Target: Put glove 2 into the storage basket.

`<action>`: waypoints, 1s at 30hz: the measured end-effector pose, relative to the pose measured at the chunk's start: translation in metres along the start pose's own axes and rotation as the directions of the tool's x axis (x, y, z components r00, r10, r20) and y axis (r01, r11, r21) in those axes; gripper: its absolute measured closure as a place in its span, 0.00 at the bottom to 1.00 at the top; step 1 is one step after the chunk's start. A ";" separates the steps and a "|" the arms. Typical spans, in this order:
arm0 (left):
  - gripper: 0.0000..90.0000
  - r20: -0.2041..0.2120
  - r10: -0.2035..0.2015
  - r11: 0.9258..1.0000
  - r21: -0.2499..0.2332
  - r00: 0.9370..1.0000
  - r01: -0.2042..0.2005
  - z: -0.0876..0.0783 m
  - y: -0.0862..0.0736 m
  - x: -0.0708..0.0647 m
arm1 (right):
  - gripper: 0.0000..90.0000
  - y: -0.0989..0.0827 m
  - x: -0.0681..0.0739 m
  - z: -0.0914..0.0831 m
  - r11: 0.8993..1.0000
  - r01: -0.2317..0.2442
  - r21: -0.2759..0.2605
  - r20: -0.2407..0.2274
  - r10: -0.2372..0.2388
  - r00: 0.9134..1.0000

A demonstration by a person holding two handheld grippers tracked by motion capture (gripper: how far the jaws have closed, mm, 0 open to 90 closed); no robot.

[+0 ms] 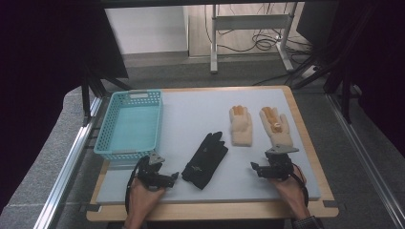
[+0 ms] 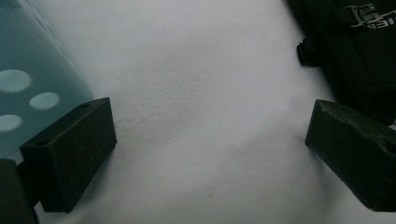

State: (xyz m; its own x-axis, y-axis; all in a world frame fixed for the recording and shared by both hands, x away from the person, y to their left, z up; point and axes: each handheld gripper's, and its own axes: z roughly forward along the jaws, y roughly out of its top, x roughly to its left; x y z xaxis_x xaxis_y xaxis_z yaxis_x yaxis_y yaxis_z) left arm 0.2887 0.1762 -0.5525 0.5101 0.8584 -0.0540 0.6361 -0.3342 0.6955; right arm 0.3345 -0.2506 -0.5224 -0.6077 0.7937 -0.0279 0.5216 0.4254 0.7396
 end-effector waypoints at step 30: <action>0.06 0.090 0.008 1.000 -0.020 0.996 -0.006 -0.018 0.015 -0.016 | 0.19 -0.008 -0.004 0.005 1.000 -0.017 0.012 0.050 0.016 0.999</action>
State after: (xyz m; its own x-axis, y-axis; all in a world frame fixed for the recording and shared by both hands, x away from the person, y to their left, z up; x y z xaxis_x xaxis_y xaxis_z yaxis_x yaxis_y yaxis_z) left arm 0.2802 0.1642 -0.5284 0.5648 0.8175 -0.1126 0.6214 -0.3316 0.7099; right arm 0.3357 -0.2555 -0.5317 -0.5681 0.8215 -0.0497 0.5391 0.4171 0.7318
